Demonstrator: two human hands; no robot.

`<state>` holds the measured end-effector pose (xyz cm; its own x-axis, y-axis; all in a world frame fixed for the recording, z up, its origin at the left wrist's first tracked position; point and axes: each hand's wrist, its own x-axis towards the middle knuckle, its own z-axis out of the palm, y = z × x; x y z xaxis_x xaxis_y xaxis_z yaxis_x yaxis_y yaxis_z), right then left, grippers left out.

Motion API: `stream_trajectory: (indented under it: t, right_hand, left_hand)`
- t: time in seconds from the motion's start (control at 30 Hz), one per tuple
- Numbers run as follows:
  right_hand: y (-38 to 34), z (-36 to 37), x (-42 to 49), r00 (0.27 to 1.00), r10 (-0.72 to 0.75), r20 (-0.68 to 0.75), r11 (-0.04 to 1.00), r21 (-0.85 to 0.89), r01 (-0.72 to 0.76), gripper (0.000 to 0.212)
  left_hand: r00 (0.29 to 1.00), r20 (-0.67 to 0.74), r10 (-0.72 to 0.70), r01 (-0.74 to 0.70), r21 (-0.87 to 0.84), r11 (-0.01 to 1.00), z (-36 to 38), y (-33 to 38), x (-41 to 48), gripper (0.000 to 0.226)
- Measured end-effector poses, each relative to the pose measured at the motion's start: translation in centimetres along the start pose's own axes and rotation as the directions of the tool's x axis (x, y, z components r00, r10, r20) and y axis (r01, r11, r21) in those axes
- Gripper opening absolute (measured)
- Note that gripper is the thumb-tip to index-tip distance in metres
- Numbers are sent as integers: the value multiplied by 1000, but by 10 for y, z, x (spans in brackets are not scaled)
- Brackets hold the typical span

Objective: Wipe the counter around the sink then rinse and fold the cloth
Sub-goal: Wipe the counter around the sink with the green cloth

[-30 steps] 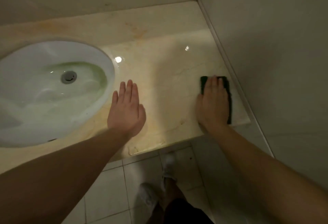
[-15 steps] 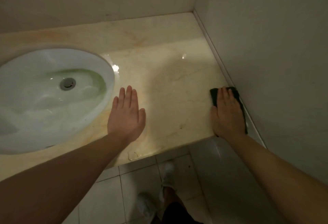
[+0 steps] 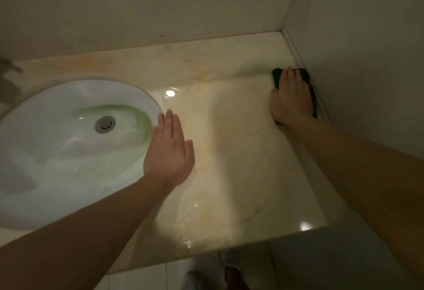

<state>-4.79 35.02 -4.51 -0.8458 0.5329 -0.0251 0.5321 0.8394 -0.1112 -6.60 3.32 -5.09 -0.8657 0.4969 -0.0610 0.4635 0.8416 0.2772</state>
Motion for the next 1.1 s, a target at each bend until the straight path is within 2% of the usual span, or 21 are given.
stream_trajectory:
  t: [0.07,0.13,0.27,0.33,0.4,0.47,0.57,0.7,0.8,0.93,1.1]
  right_hand:
    - [-25,3,13,997,-82,8,997,-13,82,62]
    - [-53,7,-1,971,-238,18,971,-18,239,61]
    - [-88,13,-107,838,-545,32,838,46,543,56]
    - [-80,13,-176,790,-609,79,793,75,604,57]
    - [-57,9,-226,805,-577,136,816,94,570,62]
    - [-28,5,-235,878,-464,113,885,80,458,60]
    - [1,0,-199,963,-253,95,967,15,253,61]
    - [5,-2,-127,993,-97,60,995,3,97,65]
    - [-12,-1,-71,996,-66,55,998,15,65,67]
    - [-30,1,-12,998,-60,36,998,18,59,71]
    - [-55,0,52,998,-62,-17,997,35,63,72]
  left_hand:
    - [1000,3,0,0,-2,1000,0,0,0,69]
    - [1000,22,1,-1,-6,1000,0,-1,1,68]
    - [999,41,10,-10,-10,1000,-5,-1,0,68]
    - [999,42,9,-9,0,1000,-5,-1,0,68]
    - [999,47,8,-8,5,1000,-4,-1,-1,69]
    - [999,52,9,-9,13,1000,-5,-1,-2,69]
    - [999,52,0,-2,21,1000,-7,2,0,71]
    - [997,80,14,-19,57,998,-13,2,3,70]
    - [999,34,26,-28,32,999,-24,-4,28,63]
    - [996,-21,-92,93,86,992,-44,-36,101,71]
    - [982,33,-184,178,131,975,-51,-84,171,74]
